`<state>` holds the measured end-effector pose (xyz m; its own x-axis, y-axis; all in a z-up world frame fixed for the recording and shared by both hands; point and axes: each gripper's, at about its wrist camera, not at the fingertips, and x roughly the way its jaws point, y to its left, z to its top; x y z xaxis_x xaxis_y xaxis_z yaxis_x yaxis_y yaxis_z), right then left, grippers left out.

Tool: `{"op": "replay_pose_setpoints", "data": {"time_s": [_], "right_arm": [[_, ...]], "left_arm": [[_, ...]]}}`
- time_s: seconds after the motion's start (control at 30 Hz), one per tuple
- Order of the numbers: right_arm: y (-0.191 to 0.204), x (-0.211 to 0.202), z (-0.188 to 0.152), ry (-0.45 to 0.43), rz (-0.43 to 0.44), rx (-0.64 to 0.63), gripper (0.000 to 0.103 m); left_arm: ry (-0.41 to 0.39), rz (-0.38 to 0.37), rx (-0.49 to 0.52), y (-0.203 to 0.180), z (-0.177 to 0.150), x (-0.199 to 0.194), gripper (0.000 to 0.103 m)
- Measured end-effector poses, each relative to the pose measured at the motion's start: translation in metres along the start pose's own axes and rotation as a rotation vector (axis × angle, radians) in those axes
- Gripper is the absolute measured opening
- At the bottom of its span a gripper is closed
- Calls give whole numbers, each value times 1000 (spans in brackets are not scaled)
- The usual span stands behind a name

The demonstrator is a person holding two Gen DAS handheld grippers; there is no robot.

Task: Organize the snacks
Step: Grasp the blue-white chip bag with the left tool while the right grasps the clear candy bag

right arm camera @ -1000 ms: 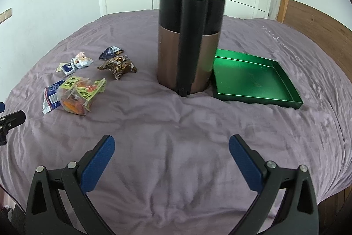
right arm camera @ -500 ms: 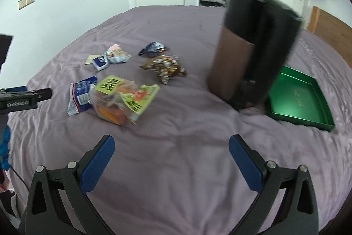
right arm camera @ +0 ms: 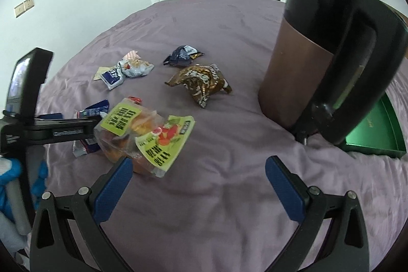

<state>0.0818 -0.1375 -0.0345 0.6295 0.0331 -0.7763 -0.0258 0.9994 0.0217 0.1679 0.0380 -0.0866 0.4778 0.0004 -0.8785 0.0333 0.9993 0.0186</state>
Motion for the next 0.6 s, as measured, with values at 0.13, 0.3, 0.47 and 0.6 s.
{"op": "replay_pose_setpoints", "data": {"time_s": [0.13,0.3,0.47,0.6], "right_arm": [[11,4,11,18,37,10,103],[27,18,23,59,106,53,103],[37,51,31,128,145,97,103],[41,76,33,177,188,125,103]], "left_arm": [[5,-17,10,3,4,7,102],[17,-23,32,8,4,11,102],[25,17,108,9,-4,15,102],[80,-46,94,20,-2,27,102]]}}
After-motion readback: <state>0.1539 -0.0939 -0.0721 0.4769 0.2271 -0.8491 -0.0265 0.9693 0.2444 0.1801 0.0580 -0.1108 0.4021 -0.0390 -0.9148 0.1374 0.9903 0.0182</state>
